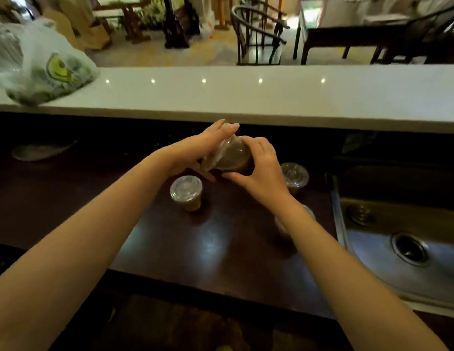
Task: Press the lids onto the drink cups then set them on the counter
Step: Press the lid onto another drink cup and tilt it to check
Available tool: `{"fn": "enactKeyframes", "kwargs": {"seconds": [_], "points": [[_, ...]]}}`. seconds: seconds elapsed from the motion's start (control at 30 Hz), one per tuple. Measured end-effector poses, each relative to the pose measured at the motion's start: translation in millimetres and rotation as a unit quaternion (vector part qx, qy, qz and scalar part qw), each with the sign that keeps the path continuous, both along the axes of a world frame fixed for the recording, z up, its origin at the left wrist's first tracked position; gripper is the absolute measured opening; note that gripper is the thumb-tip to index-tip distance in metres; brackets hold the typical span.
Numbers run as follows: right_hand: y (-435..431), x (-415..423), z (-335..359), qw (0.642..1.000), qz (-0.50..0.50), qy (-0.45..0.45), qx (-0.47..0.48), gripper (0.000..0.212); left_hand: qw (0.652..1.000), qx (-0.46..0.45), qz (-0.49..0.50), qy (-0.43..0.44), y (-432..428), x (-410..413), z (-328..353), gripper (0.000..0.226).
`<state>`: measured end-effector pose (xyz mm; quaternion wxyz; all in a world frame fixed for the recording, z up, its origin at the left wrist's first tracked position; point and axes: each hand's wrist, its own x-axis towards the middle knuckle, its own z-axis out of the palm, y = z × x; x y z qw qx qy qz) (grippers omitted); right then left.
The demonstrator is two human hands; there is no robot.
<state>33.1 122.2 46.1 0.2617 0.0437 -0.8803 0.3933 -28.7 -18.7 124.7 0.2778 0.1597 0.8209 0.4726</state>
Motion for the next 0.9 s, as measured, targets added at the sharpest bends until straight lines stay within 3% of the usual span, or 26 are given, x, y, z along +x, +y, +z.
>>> {"fn": "enactKeyframes", "kwargs": {"seconds": [0.13,0.17,0.23,0.3,0.33,0.4,0.5,0.57,0.63,0.73,0.83,0.9], "points": [[11,1,44,0.995,-0.027,0.033,0.092,0.077,0.996,0.083,-0.001,0.044,7,3,26,0.067],[15,4,53,0.997,-0.01,0.023,0.068,0.077,0.992,0.106,0.005,0.068,8,5,29,0.068],[22,13,69,0.997,0.023,-0.039,-0.067,0.064,0.982,0.155,-0.003,0.106,5,11,29,0.069],[26,25,85,0.961,0.047,-0.125,-0.242,0.051,0.966,0.202,-0.029,0.16,-2,20,29,0.072],[27,28,91,0.937,0.066,-0.164,-0.301,0.056,0.958,0.214,-0.045,0.188,-5,24,29,0.072],[26,35,101,0.913,0.098,-0.21,-0.335,0.063,0.938,0.223,-0.087,0.25,-7,30,29,0.074],[22,39,106,0.92,0.097,-0.192,-0.329,0.043,0.919,0.226,-0.142,0.291,-7,24,26,0.083],[22,38,104,0.92,0.094,-0.161,-0.345,0.035,0.938,0.216,-0.133,0.237,-4,17,24,0.092],[25,36,98,0.936,0.091,-0.127,-0.314,0.039,0.964,0.234,-0.08,0.097,-1,12,25,0.091],[30,36,93,0.971,0.104,-0.079,-0.203,0.053,0.95,0.282,-0.089,-0.099,1,7,26,0.069],[33,38,93,0.971,0.159,-0.062,-0.17,0.058,0.946,0.296,-0.042,-0.126,6,15,27,0.049],[34,40,92,0.961,0.171,-0.071,-0.203,0.061,0.957,0.282,-0.012,-0.068,9,20,25,0.059]]}}
